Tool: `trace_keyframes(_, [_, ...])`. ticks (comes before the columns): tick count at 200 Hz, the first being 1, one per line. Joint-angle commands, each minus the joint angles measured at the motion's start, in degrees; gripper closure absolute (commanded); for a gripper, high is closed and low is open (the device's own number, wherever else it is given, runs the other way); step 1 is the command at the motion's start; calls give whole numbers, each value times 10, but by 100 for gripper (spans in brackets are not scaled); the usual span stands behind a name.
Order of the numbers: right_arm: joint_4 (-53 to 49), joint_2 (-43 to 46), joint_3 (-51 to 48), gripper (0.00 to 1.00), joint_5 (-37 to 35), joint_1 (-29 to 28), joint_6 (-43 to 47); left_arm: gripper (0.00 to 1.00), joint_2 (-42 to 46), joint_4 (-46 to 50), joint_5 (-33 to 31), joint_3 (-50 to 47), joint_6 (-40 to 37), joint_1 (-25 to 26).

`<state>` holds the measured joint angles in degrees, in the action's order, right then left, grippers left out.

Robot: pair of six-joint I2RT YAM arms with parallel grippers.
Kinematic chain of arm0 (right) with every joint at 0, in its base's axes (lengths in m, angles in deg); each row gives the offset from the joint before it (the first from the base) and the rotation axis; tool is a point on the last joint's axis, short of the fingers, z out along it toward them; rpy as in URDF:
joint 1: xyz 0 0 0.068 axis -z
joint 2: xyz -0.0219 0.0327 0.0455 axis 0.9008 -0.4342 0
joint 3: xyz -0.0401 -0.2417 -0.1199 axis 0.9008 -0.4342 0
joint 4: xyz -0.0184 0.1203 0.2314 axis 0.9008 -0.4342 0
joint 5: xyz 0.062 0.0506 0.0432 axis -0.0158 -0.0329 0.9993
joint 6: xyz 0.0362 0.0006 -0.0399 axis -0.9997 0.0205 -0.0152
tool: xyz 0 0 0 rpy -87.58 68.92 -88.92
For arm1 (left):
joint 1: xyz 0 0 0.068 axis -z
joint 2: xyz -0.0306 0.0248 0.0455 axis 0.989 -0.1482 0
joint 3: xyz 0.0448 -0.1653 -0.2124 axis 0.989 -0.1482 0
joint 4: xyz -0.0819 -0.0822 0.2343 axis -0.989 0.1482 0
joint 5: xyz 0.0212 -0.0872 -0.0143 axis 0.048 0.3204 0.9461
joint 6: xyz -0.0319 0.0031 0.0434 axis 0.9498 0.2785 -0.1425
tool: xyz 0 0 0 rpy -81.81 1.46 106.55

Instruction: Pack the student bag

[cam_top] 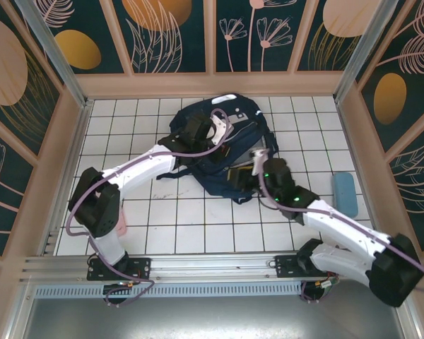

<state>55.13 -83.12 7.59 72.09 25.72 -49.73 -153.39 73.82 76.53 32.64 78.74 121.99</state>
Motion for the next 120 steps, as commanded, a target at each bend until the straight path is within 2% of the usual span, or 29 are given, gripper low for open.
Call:
trace_keyframes(1, [-51, 38, -10, 53, 37, 68, -86, 100, 51, -103, 14, -13, -5, -2])
trace_keyframes(35, [-90, 34, 18, 47, 64, 149, -158, 100, 60, -109, 16, -29, -9, -2])
trace_keyframes(62, [-38, 6, 20, 43, 153, 197, -207, 100, 68, -113, 17, -40, -12, -2])
trace_keyframes(89, [78, -23, 15, 38, 239, 201, -223, 100, 68, -112, 19, -39, -9, -2])
trace_keyframes(120, [137, -54, 19, 32, 263, 200, -227, 100, 63, -116, 27, -38, -2, -2])
